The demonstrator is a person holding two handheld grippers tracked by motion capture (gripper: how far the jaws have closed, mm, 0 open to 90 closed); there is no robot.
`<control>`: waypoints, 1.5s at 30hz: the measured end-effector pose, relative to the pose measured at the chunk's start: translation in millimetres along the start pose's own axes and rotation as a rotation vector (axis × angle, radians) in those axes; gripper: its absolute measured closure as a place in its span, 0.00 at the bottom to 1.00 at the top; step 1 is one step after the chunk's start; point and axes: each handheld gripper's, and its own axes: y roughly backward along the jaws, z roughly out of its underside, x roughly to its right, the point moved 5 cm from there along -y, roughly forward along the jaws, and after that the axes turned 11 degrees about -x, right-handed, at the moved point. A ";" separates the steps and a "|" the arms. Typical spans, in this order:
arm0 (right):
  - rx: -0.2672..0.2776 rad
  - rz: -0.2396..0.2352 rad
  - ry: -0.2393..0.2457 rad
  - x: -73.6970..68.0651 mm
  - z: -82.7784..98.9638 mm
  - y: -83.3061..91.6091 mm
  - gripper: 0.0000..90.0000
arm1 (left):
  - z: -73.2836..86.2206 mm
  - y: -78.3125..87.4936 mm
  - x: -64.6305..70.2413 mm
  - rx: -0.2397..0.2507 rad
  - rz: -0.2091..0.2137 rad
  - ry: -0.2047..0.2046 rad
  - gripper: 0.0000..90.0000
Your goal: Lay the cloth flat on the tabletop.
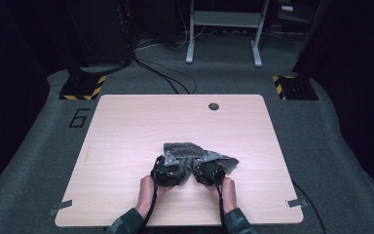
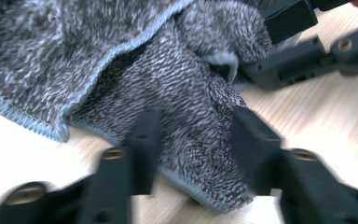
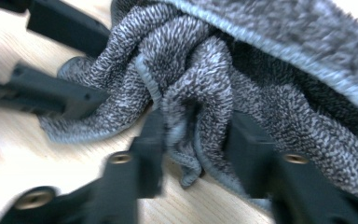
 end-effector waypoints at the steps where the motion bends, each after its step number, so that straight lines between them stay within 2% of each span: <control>1: -0.003 0.005 0.010 0.1 0.7 -1.3 0.76 | 1.5 -1.4 -1.4 -0.003 0.000 -0.006 0.72; 4: 0.003 0.008 0.000 -0.7 3.1 -1.2 0.87 | 4.4 0.4 -5.3 0.009 0.010 -0.002 0.87; 7: 0.012 0.007 0.012 1.6 5.8 2.9 0.90 | 7.7 4.5 -7.4 0.012 0.025 0.000 0.91; 11: 0.023 -0.011 -0.002 0.6 12.6 12.4 0.91 | 14.6 14.8 -11.1 0.032 0.046 0.015 0.93; 15: 0.038 -0.021 0.024 -0.4 19.4 21.8 0.91 | 23.7 25.3 -13.8 0.047 0.064 0.035 0.94; 18: 0.049 -0.038 0.072 -3.9 26.6 28.6 0.91 | 30.9 31.4 -13.6 0.055 0.080 0.039 0.94; 20: 0.048 -0.038 0.082 -5.2 31.7 31.9 0.91 | 36.0 34.9 -12.7 0.051 0.084 0.032 0.94; 30: 0.051 -0.077 0.076 -4.4 54.1 49.7 0.90 | 61.8 48.3 -4.4 0.049 0.129 0.043 0.93; 31: 0.051 -0.081 0.073 -4.4 56.7 50.2 0.89 | 65.4 49.2 -2.4 0.039 0.146 0.052 0.92; 33: 0.037 -0.110 0.070 -5.4 61.5 49.6 0.76 | 70.5 50.3 -0.6 0.042 0.158 0.053 0.85; 34: 0.040 -0.113 0.056 -6.1 62.9 49.3 0.70 | 71.6 51.6 -1.7 0.042 0.152 0.053 0.77; 35: 0.054 -0.128 0.058 -6.5 63.6 50.8 0.62 | 72.1 53.3 -3.0 0.047 0.129 0.069 0.65; 36: 0.078 -0.133 0.059 -5.5 63.2 52.9 0.58 | 72.1 56.3 -4.7 0.052 0.111 0.067 0.57; 37: 0.095 -0.131 0.048 -4.6 63.0 56.2 0.57 | 71.9 59.6 -5.6 0.067 0.111 0.072 0.54; 40: 0.141 -0.112 0.018 2.6 61.8 68.7 0.53 | 70.4 67.8 -9.1 0.083 0.051 0.066 0.43; 42: 0.154 -0.093 0.004 11.0 62.3 75.8 0.53 | 69.2 70.6 -10.9 0.084 0.026 0.063 0.42; 45: 0.160 -0.050 -0.031 28.4 65.1 81.6 0.53 | 66.3 71.6 -13.4 0.076 -0.005 0.036 0.42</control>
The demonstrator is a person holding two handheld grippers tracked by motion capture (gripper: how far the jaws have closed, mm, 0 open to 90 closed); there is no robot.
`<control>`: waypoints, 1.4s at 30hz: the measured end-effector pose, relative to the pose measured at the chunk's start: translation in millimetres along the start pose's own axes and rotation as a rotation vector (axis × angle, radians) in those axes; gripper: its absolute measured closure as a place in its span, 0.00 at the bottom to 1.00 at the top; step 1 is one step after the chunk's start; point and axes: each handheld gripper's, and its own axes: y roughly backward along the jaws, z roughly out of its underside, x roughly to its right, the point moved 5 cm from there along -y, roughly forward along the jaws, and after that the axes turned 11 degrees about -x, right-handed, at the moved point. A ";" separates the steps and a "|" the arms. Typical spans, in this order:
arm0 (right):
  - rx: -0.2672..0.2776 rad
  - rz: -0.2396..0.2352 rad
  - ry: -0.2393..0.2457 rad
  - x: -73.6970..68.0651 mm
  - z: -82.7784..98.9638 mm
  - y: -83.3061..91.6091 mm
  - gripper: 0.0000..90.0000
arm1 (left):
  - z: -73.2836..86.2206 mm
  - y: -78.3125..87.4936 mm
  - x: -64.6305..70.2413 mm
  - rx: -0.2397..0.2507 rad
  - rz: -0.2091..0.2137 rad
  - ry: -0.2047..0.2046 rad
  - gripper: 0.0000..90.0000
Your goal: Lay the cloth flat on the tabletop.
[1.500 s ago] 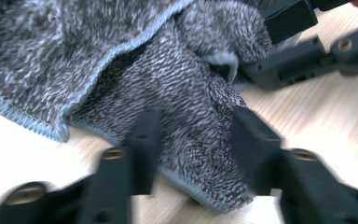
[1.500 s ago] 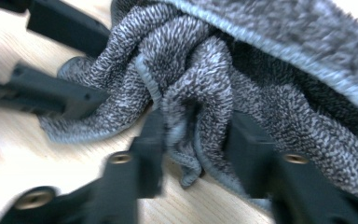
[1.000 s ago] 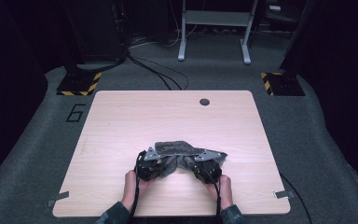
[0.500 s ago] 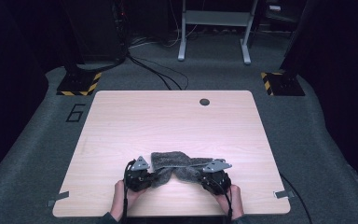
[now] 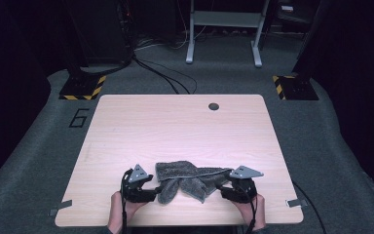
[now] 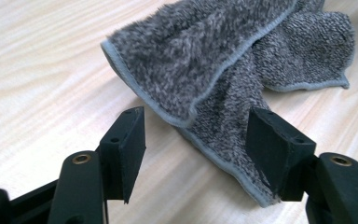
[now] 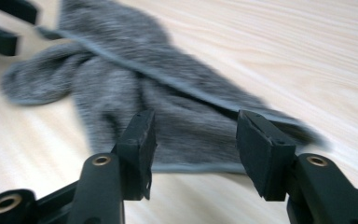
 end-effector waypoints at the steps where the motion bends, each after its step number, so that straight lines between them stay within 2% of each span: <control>1: 0.000 0.009 -0.023 5.9 1.0 1.3 0.53 | -1.1 -0.4 0.1 -0.007 -0.010 -0.020 0.42; 5: -0.016 0.073 -0.095 33.0 2.7 2.2 0.55 | -7.0 -5.2 -1.6 -0.029 -0.060 -0.056 0.42; 8: -0.043 0.099 -0.120 48.2 -0.2 -3.4 0.54 | -11.6 -10.5 -5.7 -0.044 -0.085 -0.085 0.44; 12: -0.092 0.094 -0.105 55.4 -4.9 -16.9 0.53 | -14.6 -16.6 -7.9 -0.063 -0.067 -0.100 0.49; 15: -0.130 0.087 -0.097 57.4 -5.4 -27.2 0.53 | -15.7 -20.5 -9.3 -0.065 -0.073 -0.101 0.51; 17: -0.149 0.087 -0.116 56.4 -5.1 -31.6 0.55 | -16.2 -22.5 -11.1 -0.077 -0.075 -0.101 0.52; 20: -0.155 0.091 -0.114 59.1 -4.9 -36.5 0.64 | -17.2 -26.5 -12.0 -0.067 -0.084 -0.106 0.57; 21: -0.153 0.091 -0.112 59.4 -5.1 -37.6 0.68 | -17.1 -27.7 -11.9 -0.075 -0.067 -0.110 0.61; 22: -0.154 0.094 -0.123 58.8 -5.4 -38.9 0.71 | -17.4 -29.5 -12.1 -0.067 -0.073 -0.109 0.65; 26: -0.163 0.097 -0.104 58.3 -6.2 -41.4 0.86 | -18.5 -32.2 -12.2 -0.054 -0.036 -0.109 0.85; 29: -0.155 0.098 -0.104 58.3 -7.1 -41.4 0.94 | -19.0 -32.8 -13.4 -0.047 -0.006 -0.087 0.94; 33: -0.143 0.100 -0.130 56.0 -8.5 -39.4 0.97 | -19.3 -30.7 -15.9 -0.021 0.005 -0.064 0.97; 34: -0.136 0.102 -0.101 57.7 -8.7 -37.8 0.98 | -19.6 -29.0 -16.6 -0.017 0.005 -0.059 0.97; 36: -0.122 0.098 -0.106 56.4 -10.4 -34.1 0.98 | -20.3 -25.1 -18.6 -0.007 0.003 -0.054 0.97; 42: -0.067 0.073 -0.133 48.8 -18.3 -13.8 0.98 | -24.4 -9.1 -23.4 0.047 0.026 0.001 0.97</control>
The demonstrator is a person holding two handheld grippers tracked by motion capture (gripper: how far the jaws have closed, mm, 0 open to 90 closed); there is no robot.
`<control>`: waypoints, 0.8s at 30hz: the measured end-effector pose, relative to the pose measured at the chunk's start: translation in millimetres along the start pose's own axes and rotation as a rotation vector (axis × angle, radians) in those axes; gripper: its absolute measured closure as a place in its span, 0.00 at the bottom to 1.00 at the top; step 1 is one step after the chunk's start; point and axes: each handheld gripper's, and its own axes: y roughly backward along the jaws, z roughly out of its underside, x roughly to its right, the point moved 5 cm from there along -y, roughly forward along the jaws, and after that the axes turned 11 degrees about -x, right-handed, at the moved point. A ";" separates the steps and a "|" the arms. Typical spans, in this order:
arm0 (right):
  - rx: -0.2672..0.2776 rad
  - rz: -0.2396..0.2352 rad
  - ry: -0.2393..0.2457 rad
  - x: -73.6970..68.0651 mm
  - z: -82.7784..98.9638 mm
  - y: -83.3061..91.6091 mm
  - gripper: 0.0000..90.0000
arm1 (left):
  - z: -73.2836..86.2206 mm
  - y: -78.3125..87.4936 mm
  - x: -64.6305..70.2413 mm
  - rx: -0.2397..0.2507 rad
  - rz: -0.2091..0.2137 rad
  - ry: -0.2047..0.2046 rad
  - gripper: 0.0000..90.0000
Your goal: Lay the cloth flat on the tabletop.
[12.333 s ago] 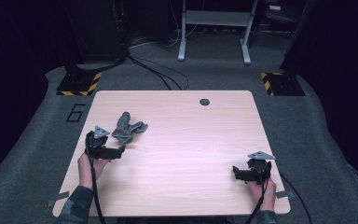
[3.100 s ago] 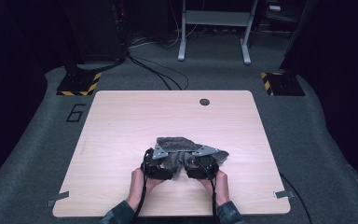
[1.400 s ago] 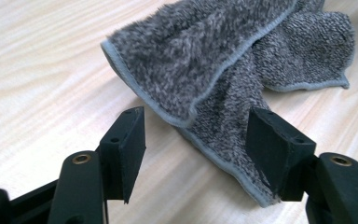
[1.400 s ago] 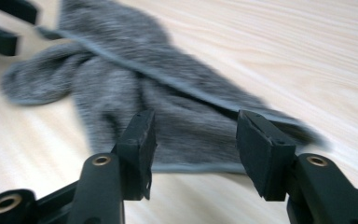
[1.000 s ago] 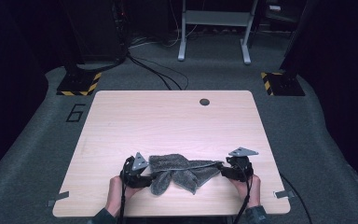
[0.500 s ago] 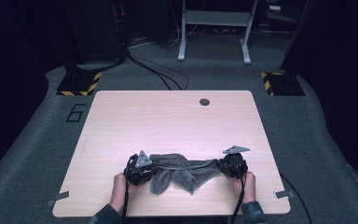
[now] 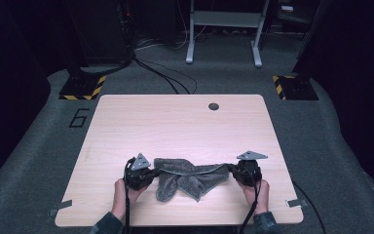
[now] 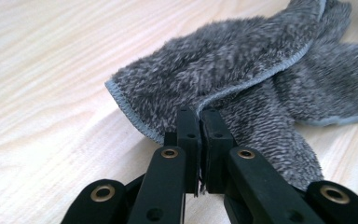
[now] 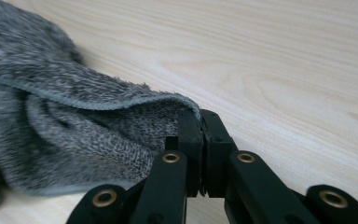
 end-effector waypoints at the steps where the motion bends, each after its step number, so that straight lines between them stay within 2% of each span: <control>1: 0.014 -0.006 0.002 -2.0 -0.8 5.0 0.98 | -0.5 2.4 0.0 0.005 0.006 0.005 0.97; 9: 0.052 -0.001 0.000 -8.5 -2.7 29.0 0.98 | -4.1 21.7 -2.8 0.037 0.002 0.008 0.98; 11: 0.053 -0.001 0.007 -9.1 -1.7 30.9 0.98 | -2.7 22.2 -2.4 0.037 0.004 0.011 0.98; 12: 0.049 -0.001 0.009 -10.2 0.1 32.4 0.98 | 0.8 22.1 -1.6 0.021 0.010 0.005 0.98; 14: 0.032 0.000 0.033 -14.1 8.4 36.4 0.98 | 5.2 20.7 0.6 0.018 0.020 0.014 0.98; 15: 0.029 -0.003 0.028 -15.6 11.1 38.3 0.98 | 10.2 20.8 3.0 0.009 0.036 0.018 0.98; 18: 0.031 -0.009 0.032 -18.9 15.8 41.7 0.98 | 13.6 20.9 5.1 0.002 0.038 0.015 0.98; 19: 0.022 -0.011 0.036 -22.1 20.0 41.7 0.98 | 15.5 20.5 5.3 0.001 0.043 0.028 0.98; 24: 0.026 -0.001 0.042 -20.9 17.8 38.0 0.99 | 14.2 14.5 -5.2 -0.009 0.054 0.048 0.98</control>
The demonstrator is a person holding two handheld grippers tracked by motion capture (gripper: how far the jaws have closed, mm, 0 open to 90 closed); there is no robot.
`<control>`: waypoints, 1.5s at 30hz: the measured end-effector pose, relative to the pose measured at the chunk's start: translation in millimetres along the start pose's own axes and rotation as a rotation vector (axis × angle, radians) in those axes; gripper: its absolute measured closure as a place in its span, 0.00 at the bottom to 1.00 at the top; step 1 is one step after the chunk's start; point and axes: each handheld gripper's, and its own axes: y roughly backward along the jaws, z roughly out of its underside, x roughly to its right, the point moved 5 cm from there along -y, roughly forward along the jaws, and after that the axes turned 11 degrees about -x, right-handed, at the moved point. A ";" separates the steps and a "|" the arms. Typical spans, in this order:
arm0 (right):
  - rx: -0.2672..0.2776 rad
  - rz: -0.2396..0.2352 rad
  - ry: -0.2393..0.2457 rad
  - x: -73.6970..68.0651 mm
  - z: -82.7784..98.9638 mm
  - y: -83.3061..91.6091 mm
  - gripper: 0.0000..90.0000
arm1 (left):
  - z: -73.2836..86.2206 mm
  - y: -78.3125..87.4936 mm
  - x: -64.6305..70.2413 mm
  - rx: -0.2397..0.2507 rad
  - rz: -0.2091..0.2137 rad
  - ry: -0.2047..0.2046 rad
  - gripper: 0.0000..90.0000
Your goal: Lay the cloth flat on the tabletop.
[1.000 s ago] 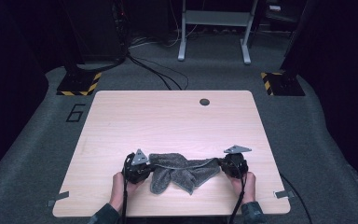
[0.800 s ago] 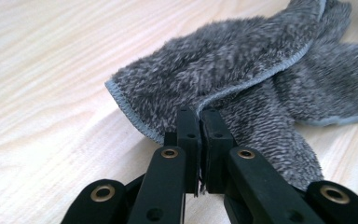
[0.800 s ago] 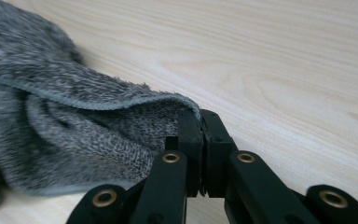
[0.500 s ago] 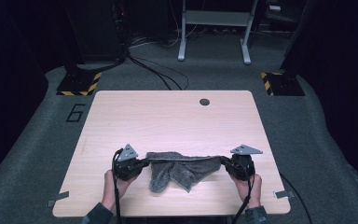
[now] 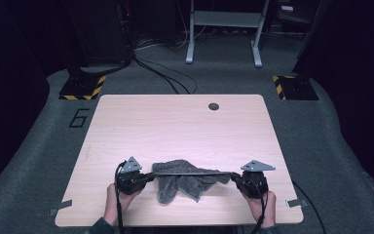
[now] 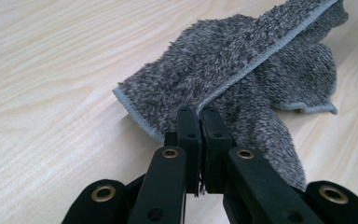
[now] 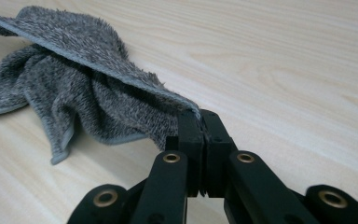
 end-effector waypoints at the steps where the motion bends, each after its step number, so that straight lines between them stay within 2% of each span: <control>1: 0.005 0.002 0.000 3.1 -3.8 -1.7 0.99 | -3.0 -2.9 -6.4 -0.008 0.001 0.005 0.98; 2: 0.007 0.001 -0.005 12.5 -16.4 -8.2 0.99 | -11.3 -7.2 -17.2 -0.017 0.020 0.026 0.98; 3: 0.005 0.008 -0.003 18.2 -25.2 -13.0 0.99 | -16.7 -9.3 -23.2 -0.018 0.012 0.020 0.98; 4: -0.001 0.017 0.005 22.9 -32.6 -16.7 0.99 | -27.8 -13.1 -33.2 -0.020 -0.001 0.021 0.98; 5: 0.008 0.032 0.011 30.8 -47.9 -23.5 0.99 | -39.0 -14.8 -42.3 -0.018 -0.018 0.008 0.98; 7: -0.009 0.071 0.035 42.9 -75.9 -31.5 0.99 | -62.6 -14.1 -58.0 -0.008 -0.065 0.006 0.98; 8: 0.000 0.081 0.034 46.4 -88.4 -31.8 0.99 | -62.6 -14.1 -58.0 -0.008 -0.065 0.006 0.98; 9: 0.009 0.117 0.047 51.0 -110.9 -27.8 0.99 | -99.5 -0.1 -74.2 0.017 -0.139 -0.018 0.98; 10: 0.029 0.128 0.055 53.4 -129.9 -19.9 0.99 | -112.9 8.1 -77.3 0.045 -0.166 -0.028 0.98; 11: 0.052 0.138 0.062 54.0 -143.7 -11.1 0.99 | -133.8 26.8 -80.1 0.083 -0.197 -0.056 0.98; 12: 0.052 0.138 0.062 54.0 -143.7 -11.1 0.99 | -133.8 26.8 -80.1 0.083 -0.197 -0.056 0.98; 13: 0.096 0.163 0.083 53.1 -165.5 6.8 0.99 | -155.8 54.8 -76.5 0.130 -0.244 -0.093 0.98; 14: 0.151 0.184 0.099 44.8 -187.6 34.6 0.99 | -163.3 68.7 -71.7 0.160 -0.259 -0.112 0.98; 15: 0.182 0.201 0.130 39.8 -194.8 48.9 0.99 | -166.3 82.3 -65.2 0.183 -0.283 -0.146 0.98; 16: 0.210 0.206 0.150 33.4 -196.3 63.1 0.99 | -163.3 89.3 -59.2 0.193 -0.285 -0.163 0.98; 17: 0.228 0.207 0.169 29.3 -192.4 70.8 0.99 | -158.7 91.9 -54.7 0.204 -0.281 -0.172 0.98; 18: 0.238 0.206 0.178 26.6 -187.1 74.4 0.99 | -147.3 92.1 -48.0 0.198 -0.274 -0.187 0.98; 20: 0.232 0.182 0.187 20.4 -161.4 72.7 0.99 | -122.3 82.5 -37.1 0.178 -0.246 -0.193 0.97; 22: 0.193 0.165 0.195 15.1 -131.0 58.3 0.98 | -96.7 67.2 -29.0 0.139 -0.221 -0.194 0.97; 23: 0.172 0.154 0.193 12.9 -118.3 51.1 0.98 | -77.6 54.9 -24.7 0.106 -0.192 -0.182 0.97; 25: 0.105 0.128 0.190 7.1 -78.0 26.3 0.98 | -51.9 37.0 -18.6 0.085 -0.134 -0.146 0.97; 26: 0.084 0.116 0.180 5.2 -64.1 18.4 0.98 | -34.7 23.9 -13.2 0.045 -0.106 -0.138 0.96; 27: 0.050 0.088 0.163 3.4 -42.0 5.2 0.98 | -22.4 15.2 -9.2 0.029 -0.087 -0.129 0.96; 28: 0.013 0.071 0.142 1.4 -24.7 -4.4 0.98 | -11.0 7.6 -4.9 0.013 -0.056 -0.118 0.95; 30: -0.028 0.044 0.115 -0.3 4.2 -18.6 0.98 | 8.2 -3.9 2.5 -0.024 -0.023 -0.115 0.93; 33: -0.067 0.011 0.074 -3.7 33.5 -24.7 0.97 | 26.9 -10.1 12.8 -0.052 0.028 -0.098 0.89; 35: -0.086 0.007 0.060 -5.4 44.7 -21.8 0.95 | 34.6 -8.5 18.2 -0.052 0.061 -0.083 0.86; 36: -0.082 0.001 0.068 -4.9 49.0 -18.8 0.93 | 37.3 -7.7 20.5 -0.050 0.063 -0.082 0.82; 38: -0.083 -0.006 0.060 -5.1 52.0 -10.9 0.86 | 40.6 -2.1 22.7 -0.067 0.081 -0.078 0.69; 41: -0.062 -0.024 0.055 -1.8 45.5 0.2 0.70 | 36.8 10.4 21.1 -0.046 0.082 -0.069 0.51; 43: -0.040 -0.033 0.056 0.7 36.2 4.1 0.62 | 30.3 18.2 17.5 -0.015 0.060 -0.064 0.43; 45: -0.028 -0.031 0.054 3.0 24.7 3.8 0.53 | 18.7 24.6 10.1 0.015 0.030 -0.041 0.39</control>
